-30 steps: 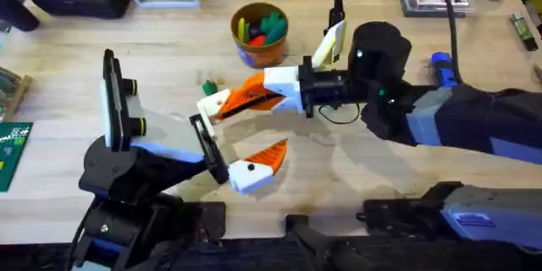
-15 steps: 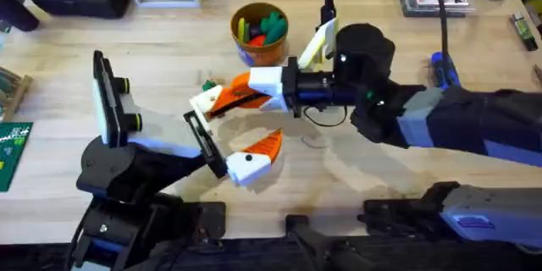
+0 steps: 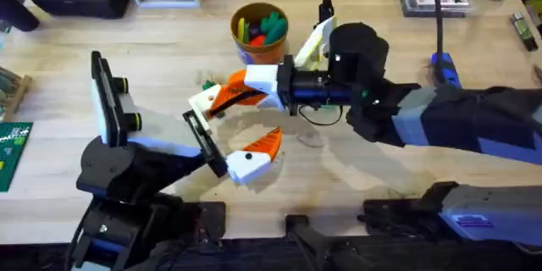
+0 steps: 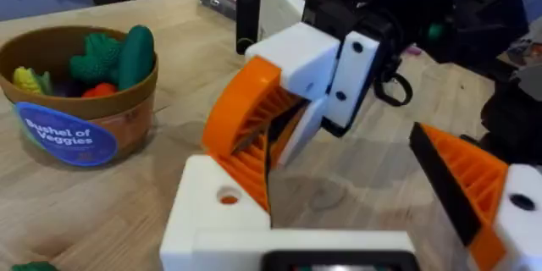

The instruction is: Pick up the gripper from the table and insert it into the empty holder that is missing its gripper. Then pick up a screw, insert it into the mounting hole, and use the screwdriver to tighten it. Finally, clean up the table by picking up the vegetable and placing it into the bucket.

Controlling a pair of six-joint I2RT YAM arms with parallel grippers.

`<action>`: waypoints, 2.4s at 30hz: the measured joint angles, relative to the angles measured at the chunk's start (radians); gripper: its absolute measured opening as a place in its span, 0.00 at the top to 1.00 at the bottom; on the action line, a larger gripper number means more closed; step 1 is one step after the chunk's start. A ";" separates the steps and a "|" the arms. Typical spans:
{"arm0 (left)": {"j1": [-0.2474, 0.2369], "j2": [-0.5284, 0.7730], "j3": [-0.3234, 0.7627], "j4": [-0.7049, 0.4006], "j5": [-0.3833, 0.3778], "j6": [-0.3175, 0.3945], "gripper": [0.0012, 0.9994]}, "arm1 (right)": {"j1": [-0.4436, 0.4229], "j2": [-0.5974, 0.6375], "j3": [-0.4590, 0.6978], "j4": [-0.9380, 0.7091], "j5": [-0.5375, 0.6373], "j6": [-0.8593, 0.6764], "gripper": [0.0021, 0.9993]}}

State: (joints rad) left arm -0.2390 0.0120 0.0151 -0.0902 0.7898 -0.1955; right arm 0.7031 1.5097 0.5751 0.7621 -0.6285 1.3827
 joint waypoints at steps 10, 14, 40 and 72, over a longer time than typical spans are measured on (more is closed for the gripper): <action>0.000 0.000 0.000 0.000 -0.002 -0.002 0.01 | 0.009 0.000 0.000 0.001 0.026 0.000 1.00; 0.000 0.000 0.000 0.000 -0.002 -0.003 0.01 | 0.009 0.000 0.000 0.000 0.021 0.000 1.00; -0.035 0.000 0.002 -0.014 0.169 0.004 0.01 | -0.043 0.017 0.032 0.009 -0.190 0.000 0.39; -0.035 0.000 0.002 -0.018 0.203 0.004 0.01 | -0.461 -0.264 0.301 -1.040 0.069 -0.830 0.01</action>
State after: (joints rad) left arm -0.2745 0.0120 0.0170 -0.1080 0.9924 -0.1913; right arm 0.2417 1.2458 0.8760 -0.2775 -0.5599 0.5530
